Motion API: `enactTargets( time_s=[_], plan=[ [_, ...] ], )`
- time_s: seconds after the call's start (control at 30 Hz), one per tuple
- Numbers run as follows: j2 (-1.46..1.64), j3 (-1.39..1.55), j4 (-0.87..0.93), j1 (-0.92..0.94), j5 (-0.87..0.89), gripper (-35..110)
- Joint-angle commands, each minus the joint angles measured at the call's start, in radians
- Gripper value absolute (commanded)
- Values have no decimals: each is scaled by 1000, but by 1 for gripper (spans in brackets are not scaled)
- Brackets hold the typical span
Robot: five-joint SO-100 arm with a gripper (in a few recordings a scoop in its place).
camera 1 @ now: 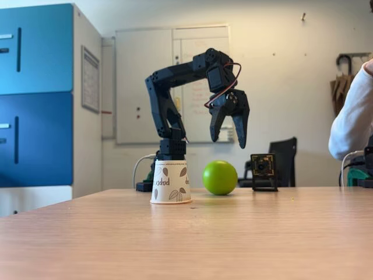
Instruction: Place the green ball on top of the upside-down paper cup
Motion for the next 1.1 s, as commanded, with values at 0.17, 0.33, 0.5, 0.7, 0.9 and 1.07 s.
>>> enactTargets(
  time_s=[0.17, 0.33, 0.5, 0.7, 0.9, 1.07],
  plan=[
    [-20, 23, 49, -51, 15, 47],
    [-55, 49, 18, -75, 18, 47],
    [-91, 89, -46, -86, 18, 48],
    [-137, 115, -112, -110, 26, 48],
    [-199, 118, -138, -130, 63, 48],
    [-212, 143, -193, -132, 106, 48]
  ],
)
